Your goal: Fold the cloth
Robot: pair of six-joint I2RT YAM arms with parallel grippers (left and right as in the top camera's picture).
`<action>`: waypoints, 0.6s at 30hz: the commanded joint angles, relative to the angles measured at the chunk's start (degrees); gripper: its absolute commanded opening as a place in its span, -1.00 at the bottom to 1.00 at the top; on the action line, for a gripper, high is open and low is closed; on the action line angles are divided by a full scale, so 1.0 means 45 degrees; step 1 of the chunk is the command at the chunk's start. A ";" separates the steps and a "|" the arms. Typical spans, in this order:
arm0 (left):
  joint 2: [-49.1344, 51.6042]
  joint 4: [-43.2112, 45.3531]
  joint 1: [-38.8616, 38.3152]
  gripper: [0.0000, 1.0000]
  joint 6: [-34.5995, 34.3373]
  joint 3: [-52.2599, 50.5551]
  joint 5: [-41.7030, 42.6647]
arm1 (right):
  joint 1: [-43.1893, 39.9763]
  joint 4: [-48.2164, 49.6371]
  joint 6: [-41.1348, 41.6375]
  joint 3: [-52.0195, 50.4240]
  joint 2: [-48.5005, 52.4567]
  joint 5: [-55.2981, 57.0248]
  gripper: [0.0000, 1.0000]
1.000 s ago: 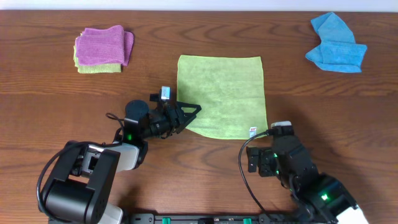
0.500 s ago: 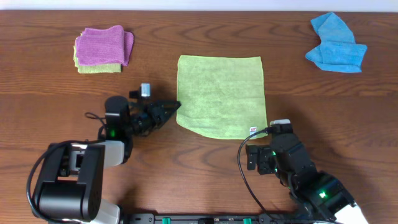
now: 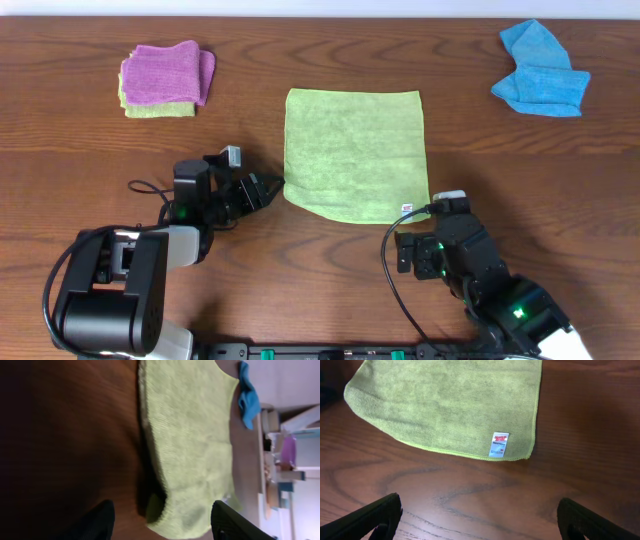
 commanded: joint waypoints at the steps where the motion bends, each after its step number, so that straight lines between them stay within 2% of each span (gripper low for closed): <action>1: 0.0044 -0.0058 -0.0087 0.32 0.0578 0.0049 -0.0855 | 0.0083 0.0034 -0.0170 0.0180 -0.0019 0.0136 0.99; 10: 0.0058 -0.0049 -0.1428 0.33 0.0602 0.0233 -0.1802 | 0.0083 0.0034 -0.0170 0.0180 -0.0019 0.0136 0.99; 18: 0.0107 -0.0049 -0.1535 0.36 0.0597 0.0340 -0.1899 | 0.0083 0.0034 -0.0170 0.0180 -0.0019 0.0136 0.99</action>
